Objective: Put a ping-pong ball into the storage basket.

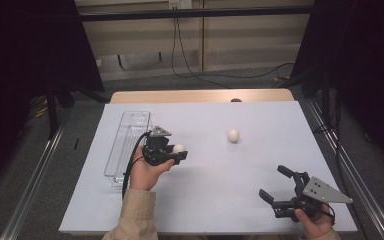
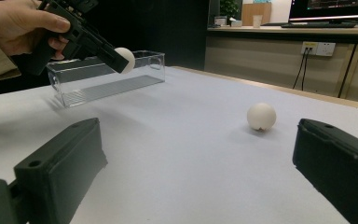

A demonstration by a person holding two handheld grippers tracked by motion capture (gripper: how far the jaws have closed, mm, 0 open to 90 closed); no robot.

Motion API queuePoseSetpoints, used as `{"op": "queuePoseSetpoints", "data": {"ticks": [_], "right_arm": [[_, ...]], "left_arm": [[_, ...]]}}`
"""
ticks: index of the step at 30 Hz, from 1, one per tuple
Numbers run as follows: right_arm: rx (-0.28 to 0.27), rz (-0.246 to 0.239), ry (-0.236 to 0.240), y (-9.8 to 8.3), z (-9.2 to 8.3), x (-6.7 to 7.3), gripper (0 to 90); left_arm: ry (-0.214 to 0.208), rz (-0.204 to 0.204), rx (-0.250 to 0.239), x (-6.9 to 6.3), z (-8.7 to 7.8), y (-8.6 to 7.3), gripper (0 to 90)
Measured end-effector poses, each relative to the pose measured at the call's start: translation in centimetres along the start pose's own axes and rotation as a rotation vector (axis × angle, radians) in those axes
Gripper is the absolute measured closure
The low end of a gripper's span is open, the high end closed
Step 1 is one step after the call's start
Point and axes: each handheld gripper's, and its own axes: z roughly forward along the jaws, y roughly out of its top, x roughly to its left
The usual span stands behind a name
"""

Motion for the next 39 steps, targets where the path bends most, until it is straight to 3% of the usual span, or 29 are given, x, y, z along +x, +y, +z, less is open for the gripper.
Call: {"op": "queuePoseSetpoints", "data": {"ticks": [39], "right_arm": [[-0.002, -0.001, 0.002, 0.0, 0.0, 0.0, 1.3]], "left_arm": [[0.030, -0.023, -0.004, 1.7, -1.9, -0.3, 51.1]]}}
